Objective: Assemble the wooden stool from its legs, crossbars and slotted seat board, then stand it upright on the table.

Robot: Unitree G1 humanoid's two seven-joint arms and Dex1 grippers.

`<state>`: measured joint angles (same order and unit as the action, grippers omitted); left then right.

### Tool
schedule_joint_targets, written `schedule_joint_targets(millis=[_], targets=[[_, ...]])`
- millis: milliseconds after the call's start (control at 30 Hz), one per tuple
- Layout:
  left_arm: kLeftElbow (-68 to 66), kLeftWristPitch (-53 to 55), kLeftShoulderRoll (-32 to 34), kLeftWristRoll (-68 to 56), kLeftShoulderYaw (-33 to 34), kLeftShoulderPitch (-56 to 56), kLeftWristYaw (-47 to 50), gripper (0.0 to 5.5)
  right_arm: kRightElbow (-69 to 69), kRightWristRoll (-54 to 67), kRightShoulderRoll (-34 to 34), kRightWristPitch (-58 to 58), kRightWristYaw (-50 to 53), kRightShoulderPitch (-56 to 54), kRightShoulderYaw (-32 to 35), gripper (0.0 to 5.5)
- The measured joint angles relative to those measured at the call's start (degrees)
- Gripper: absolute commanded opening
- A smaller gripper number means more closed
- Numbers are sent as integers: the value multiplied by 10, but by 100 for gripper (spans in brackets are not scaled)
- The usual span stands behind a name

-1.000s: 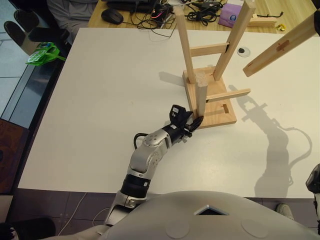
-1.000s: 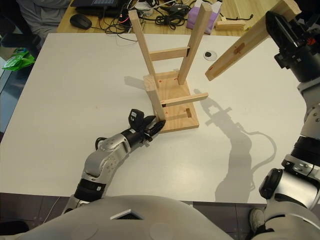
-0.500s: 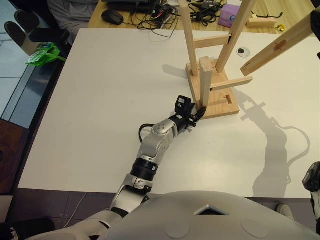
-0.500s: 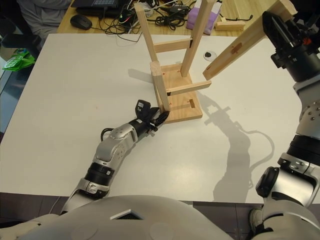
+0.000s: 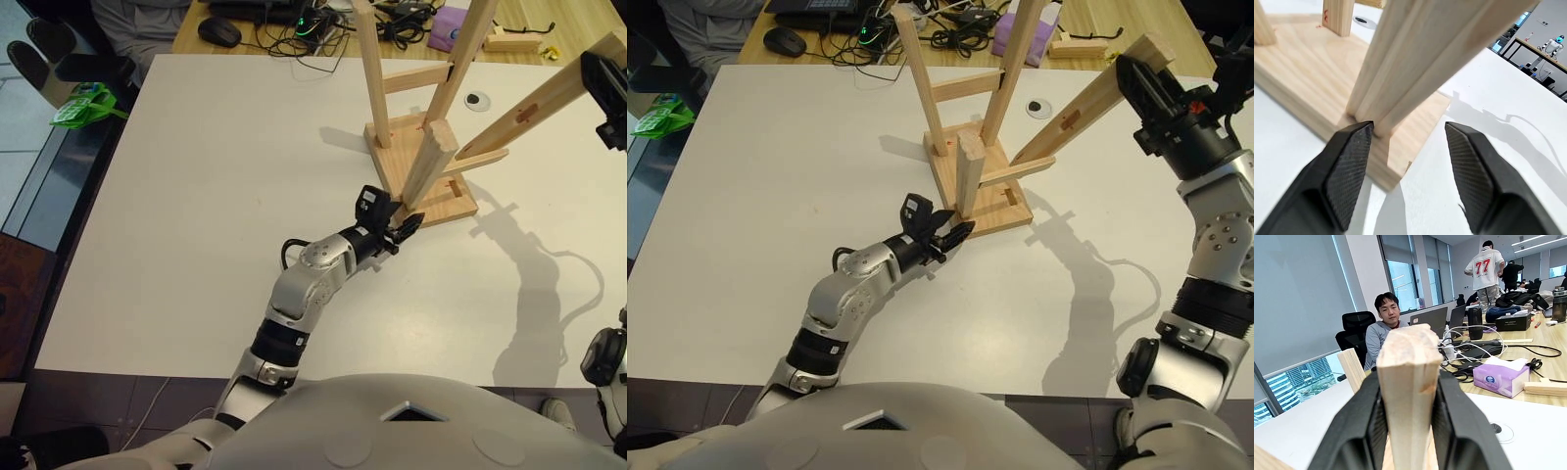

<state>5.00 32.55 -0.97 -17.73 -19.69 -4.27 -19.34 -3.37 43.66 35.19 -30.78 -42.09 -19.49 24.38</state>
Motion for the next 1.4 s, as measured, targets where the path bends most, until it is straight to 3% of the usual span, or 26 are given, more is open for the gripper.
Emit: schedule_joint_targets(millis=[533,833,1400], targets=[[77,44,43,-9,28,77,6,268,73,26,-6,-57,37,69,34,103],[74,44,45,-2,28,72,11,268,48,23,-35,3,54,120,59,103],[72,41,46,-2,33,72,7,268,48,111,-54,-69,140,105,96,102]])
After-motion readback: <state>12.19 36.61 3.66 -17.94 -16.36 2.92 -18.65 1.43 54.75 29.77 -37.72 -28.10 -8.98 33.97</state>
